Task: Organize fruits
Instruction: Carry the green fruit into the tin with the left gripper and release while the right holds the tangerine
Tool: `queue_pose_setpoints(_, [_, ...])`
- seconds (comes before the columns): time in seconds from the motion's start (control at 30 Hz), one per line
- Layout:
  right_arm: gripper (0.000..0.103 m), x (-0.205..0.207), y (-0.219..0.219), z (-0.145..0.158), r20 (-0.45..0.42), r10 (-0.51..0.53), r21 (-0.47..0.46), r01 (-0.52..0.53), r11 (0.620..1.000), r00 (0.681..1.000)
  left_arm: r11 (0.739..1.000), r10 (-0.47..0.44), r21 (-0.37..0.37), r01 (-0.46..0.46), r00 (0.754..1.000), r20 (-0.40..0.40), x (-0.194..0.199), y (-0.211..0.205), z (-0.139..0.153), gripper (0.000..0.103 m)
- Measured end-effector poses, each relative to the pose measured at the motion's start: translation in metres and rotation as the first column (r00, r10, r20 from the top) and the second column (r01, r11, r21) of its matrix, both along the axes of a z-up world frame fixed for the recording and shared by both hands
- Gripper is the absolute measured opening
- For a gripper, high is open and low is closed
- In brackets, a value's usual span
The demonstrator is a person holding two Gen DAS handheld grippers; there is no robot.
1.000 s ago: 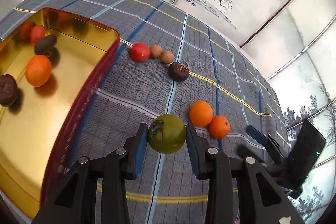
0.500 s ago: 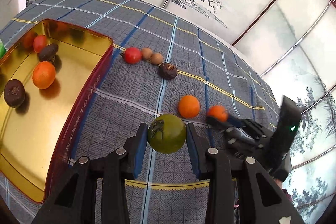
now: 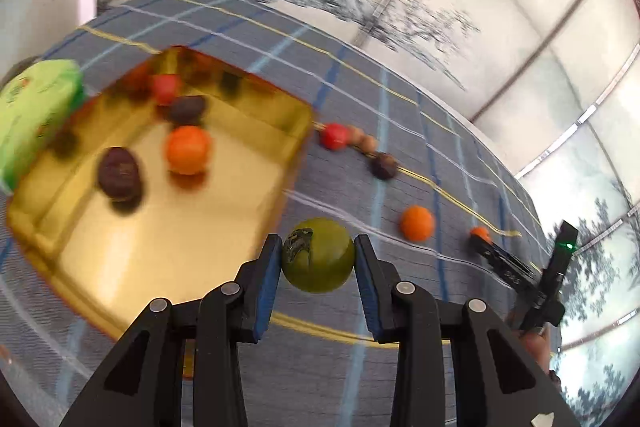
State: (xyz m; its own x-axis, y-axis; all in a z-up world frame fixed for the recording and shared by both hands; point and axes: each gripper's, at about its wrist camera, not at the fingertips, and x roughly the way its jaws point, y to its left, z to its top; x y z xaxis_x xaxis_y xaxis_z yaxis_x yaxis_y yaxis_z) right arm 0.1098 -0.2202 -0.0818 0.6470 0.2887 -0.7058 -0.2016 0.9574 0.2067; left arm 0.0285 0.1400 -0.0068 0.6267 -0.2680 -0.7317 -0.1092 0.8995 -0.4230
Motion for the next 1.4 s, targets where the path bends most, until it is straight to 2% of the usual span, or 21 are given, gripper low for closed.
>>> queue_pose_setpoints(0.17, [0.039,0.003,0.003,-0.002,-0.008,-0.002,0.000,0.002,1.000,1.000,0.996,0.086,0.018,-0.085,0.996,-0.013,-0.006,0.039,-0.007,0.033])
queue_pose_setpoints(0.4, [0.039,0.005,0.007,-0.004,-0.021,-0.006,-0.014,0.006,1.000,1.000,0.991,0.132,0.042,-0.131,0.991,-0.023,-0.006,0.062,-0.018,0.033])
queue_pose_setpoints(1.17, [0.039,0.006,0.007,-0.005,-0.022,-0.005,-0.016,0.005,1.000,1.000,0.979,0.102,0.179,-0.098,0.995,-0.014,-0.001,0.048,-0.029,0.033])
queue_pose_setpoints(1.4, [0.040,0.006,0.007,-0.005,-0.022,-0.005,-0.016,0.005,1.000,1.000,0.976,0.119,0.182,-0.116,0.993,-0.009,-0.001,0.050,-0.029,0.033])
